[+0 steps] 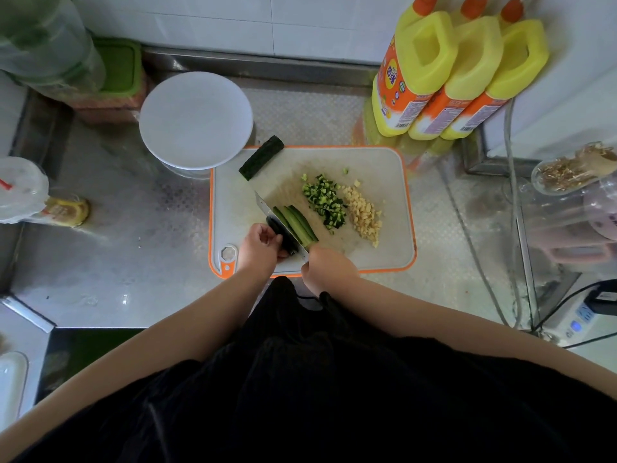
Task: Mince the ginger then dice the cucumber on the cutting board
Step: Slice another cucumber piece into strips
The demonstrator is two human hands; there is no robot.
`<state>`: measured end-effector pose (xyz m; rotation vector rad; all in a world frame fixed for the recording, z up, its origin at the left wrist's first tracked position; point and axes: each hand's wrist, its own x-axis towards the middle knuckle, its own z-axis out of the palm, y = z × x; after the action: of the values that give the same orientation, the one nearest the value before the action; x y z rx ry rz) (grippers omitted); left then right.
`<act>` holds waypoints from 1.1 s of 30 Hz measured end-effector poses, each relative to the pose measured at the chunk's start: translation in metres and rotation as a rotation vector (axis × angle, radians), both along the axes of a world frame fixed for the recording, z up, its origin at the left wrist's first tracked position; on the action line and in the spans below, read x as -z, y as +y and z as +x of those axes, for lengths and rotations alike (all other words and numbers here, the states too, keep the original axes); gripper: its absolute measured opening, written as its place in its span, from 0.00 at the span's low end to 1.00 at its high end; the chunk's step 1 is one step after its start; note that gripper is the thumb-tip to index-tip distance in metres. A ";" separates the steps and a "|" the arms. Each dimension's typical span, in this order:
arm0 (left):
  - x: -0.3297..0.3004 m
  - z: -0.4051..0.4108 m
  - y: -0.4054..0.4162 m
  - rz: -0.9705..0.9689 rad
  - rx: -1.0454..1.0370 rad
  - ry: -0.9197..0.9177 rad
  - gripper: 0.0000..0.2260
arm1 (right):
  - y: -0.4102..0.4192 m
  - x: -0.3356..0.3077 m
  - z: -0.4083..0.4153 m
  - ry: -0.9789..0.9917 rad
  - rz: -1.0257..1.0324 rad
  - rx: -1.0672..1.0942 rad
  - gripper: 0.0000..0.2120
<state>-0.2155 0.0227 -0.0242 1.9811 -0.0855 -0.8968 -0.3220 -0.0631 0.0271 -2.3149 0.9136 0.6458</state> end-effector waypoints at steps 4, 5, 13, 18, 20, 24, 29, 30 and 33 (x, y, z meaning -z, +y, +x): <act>-0.002 0.001 0.000 0.001 0.006 -0.013 0.09 | -0.004 0.003 0.002 0.013 0.020 0.028 0.13; -0.002 0.001 -0.001 0.005 0.008 -0.013 0.09 | -0.006 0.004 0.002 0.025 0.027 0.018 0.17; -0.003 0.000 -0.001 0.000 -0.013 0.020 0.08 | -0.007 -0.001 -0.003 -0.013 0.015 0.047 0.18; -0.003 -0.001 -0.002 0.007 -0.023 0.006 0.07 | -0.003 -0.011 -0.001 -0.041 -0.014 -0.019 0.17; -0.004 -0.002 -0.002 0.004 -0.021 -0.002 0.07 | -0.002 -0.011 -0.001 -0.041 -0.008 -0.020 0.14; -0.006 -0.002 -0.003 0.009 -0.018 -0.005 0.04 | -0.001 -0.012 0.000 -0.027 -0.002 -0.008 0.17; -0.007 -0.003 -0.004 0.006 -0.026 0.000 0.08 | -0.001 -0.010 0.001 -0.051 -0.005 0.002 0.18; -0.007 -0.003 -0.004 0.007 -0.027 0.005 0.07 | -0.001 -0.009 0.001 -0.053 -0.005 0.002 0.18; -0.006 -0.003 -0.004 0.007 -0.030 0.020 0.04 | -0.001 -0.008 0.000 -0.049 -0.008 0.002 0.18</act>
<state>-0.2184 0.0186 -0.0180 1.9747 -0.0408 -0.8980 -0.3215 -0.0637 0.0349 -2.3267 0.8969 0.5826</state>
